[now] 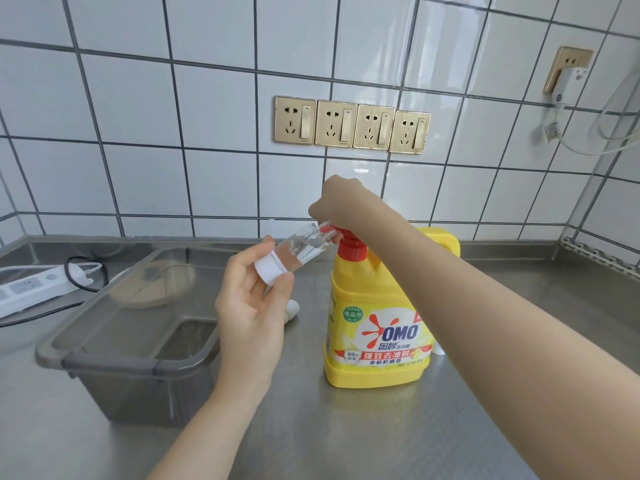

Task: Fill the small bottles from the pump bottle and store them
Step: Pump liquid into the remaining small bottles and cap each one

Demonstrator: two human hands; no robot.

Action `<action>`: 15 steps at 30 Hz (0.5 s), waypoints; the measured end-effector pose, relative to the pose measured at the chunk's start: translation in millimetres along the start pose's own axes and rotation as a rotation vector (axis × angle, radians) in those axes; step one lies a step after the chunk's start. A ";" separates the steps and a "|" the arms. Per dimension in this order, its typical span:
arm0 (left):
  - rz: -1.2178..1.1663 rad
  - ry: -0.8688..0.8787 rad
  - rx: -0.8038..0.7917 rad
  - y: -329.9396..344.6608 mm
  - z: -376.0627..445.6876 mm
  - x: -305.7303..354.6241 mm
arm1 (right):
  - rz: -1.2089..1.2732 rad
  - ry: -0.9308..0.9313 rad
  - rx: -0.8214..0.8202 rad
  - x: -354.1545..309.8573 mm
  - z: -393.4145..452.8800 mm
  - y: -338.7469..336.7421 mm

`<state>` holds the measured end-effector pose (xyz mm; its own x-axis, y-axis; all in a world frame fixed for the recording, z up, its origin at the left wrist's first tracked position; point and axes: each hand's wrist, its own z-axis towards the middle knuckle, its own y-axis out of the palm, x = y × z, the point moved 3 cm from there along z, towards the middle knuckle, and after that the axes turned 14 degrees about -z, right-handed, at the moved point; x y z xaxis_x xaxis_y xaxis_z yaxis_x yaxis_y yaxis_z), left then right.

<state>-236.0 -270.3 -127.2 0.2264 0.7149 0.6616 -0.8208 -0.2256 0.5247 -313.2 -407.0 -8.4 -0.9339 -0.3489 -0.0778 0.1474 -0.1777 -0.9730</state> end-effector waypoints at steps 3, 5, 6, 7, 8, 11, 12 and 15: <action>0.007 0.001 -0.016 -0.7 1.0 0.5 | 0.031 0.005 -0.006 -0.6 0.4 -0.6; 0.003 0.008 -0.027 0.6 1.3 2.2 | 0.066 -0.004 -0.016 0.0 -0.5 -6.4; 0.007 0.012 -0.037 1.3 1.6 3.1 | 0.094 -0.012 -0.022 0.1 -1.5 -10.1; 0.011 0.014 -0.046 2.0 1.7 4.1 | 0.115 -0.022 -0.025 -0.3 -2.7 -13.8; 0.012 0.015 -0.053 2.4 1.8 5.0 | 0.115 -0.037 -0.015 -1.1 -3.9 -17.2; 0.015 0.023 -0.075 2.8 1.7 6.9 | 0.077 -0.092 0.034 -2.7 -4.6 -24.6; 0.019 0.024 -0.081 2.9 1.6 7.1 | 0.065 -0.099 0.044 -2.6 -3.9 -26.2; 0.032 0.019 -0.085 2.2 1.3 6.8 | -0.003 -0.102 0.074 -1.9 -1.2 -29.0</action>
<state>-235.6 -266.8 -120.8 0.1903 0.7207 0.6666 -0.8693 -0.1918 0.4556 -316.1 -400.0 19.6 -0.8968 -0.4397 -0.0485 0.1717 -0.2449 -0.9542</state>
